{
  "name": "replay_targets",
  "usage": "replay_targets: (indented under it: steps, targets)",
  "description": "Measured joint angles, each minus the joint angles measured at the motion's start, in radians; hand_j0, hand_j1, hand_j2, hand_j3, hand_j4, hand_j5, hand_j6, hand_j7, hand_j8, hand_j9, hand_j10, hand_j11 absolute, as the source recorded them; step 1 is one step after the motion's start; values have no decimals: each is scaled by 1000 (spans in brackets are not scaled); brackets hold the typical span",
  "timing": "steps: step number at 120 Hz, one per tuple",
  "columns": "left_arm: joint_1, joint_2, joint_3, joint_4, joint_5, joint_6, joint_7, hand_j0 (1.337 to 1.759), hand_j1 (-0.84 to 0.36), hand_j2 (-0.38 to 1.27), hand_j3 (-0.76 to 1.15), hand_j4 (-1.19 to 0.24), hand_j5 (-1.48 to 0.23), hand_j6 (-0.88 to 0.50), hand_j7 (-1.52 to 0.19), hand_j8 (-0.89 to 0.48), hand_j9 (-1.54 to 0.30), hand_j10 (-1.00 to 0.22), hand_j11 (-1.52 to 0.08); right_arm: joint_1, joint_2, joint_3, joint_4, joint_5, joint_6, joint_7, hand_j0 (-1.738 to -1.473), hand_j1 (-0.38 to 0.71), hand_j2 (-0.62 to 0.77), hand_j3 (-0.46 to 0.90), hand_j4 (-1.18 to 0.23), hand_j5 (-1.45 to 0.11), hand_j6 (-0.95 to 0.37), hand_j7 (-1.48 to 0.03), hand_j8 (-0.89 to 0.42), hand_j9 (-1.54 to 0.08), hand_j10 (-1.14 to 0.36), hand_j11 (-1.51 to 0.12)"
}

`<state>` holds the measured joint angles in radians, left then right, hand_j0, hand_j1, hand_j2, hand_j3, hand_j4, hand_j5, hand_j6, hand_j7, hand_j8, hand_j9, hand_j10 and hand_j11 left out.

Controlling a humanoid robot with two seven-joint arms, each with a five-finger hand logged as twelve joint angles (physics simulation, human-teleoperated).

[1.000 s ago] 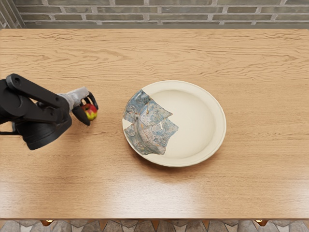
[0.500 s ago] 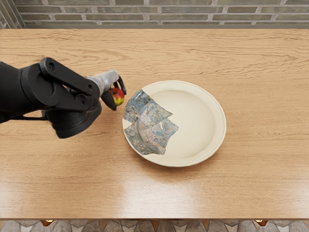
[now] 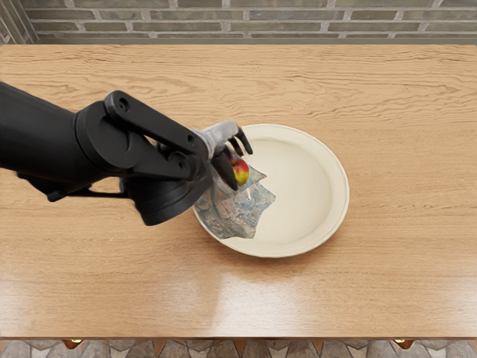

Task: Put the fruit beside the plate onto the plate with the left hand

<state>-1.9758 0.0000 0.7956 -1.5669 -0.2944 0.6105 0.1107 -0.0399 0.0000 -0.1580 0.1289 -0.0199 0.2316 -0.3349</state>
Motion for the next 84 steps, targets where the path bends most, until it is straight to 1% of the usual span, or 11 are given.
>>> replay_targets:
  steps: [6,13,20,28,41,53,58,68,73,84]
  targets:
    - [6,0,-20,12,2,-2,0,1658,-69,161,0,-364,-495,-291,-488,-312,-483,-370,-483,0,0,0,0,0,0,0,-1658,-349,0,0,0,0,0,0,0,0,0,0]
    - [5,0,-36,21,3,-30,0,1658,30,122,0,-277,-377,-223,-372,-239,-368,-282,-368,0,0,0,0,0,0,0,-1658,-349,0,0,0,0,0,0,0,0,0,0]
    - [-4,0,-45,26,4,-79,0,1658,105,92,0,-212,-288,-171,-284,-183,-282,-216,-282,0,0,0,0,0,0,0,-1658,-349,0,0,0,0,0,0,0,0,0,0]
    - [-12,53,-53,29,4,-154,0,1658,168,67,0,-157,-213,-128,-210,-136,-208,-160,-208,0,0,0,0,0,0,0,-1658,-349,0,0,0,0,0,0,0,0,0,0]
    - [-34,210,-59,32,5,-226,0,1658,236,41,0,-98,-132,-81,-130,-86,-129,-99,-129,0,0,0,0,0,0,0,-1658,-349,0,0,0,0,0,0,0,0,0,0]
    - [-46,365,-56,33,5,-283,0,1658,274,26,0,-65,-88,-55,-86,-58,-86,-66,-86,0,0,0,0,0,0,0,-1658,-349,0,0,0,0,0,0,0,0,0,0]
    - [-46,414,-47,33,14,-300,0,1658,285,22,0,-55,-74,-47,-73,-49,-73,-56,-73,0,0,0,0,0,0,0,-1658,-349,0,0,0,0,0,0,0,0,0,0]
    - [-31,527,-32,35,54,-320,0,1658,302,15,0,-41,-55,-35,-54,-37,-54,-41,-54,0,0,0,0,0,0,0,-1658,-349,0,0,0,0,0,0,0,0,0,0]
    - [-9,585,-29,38,81,-325,0,1658,308,13,0,-35,-47,-31,-47,-32,-46,-36,-46,0,0,0,0,0,0,0,-1658,-349,0,0,0,0,0,0,0,0,0,0]
    - [22,677,-29,46,125,-333,-1,1658,318,9,0,-27,-36,-24,-35,-25,-35,-27,-35,0,0,0,0,0,0,0,-1658,-349,0,0,0,0,0,0,0,0,0,0]
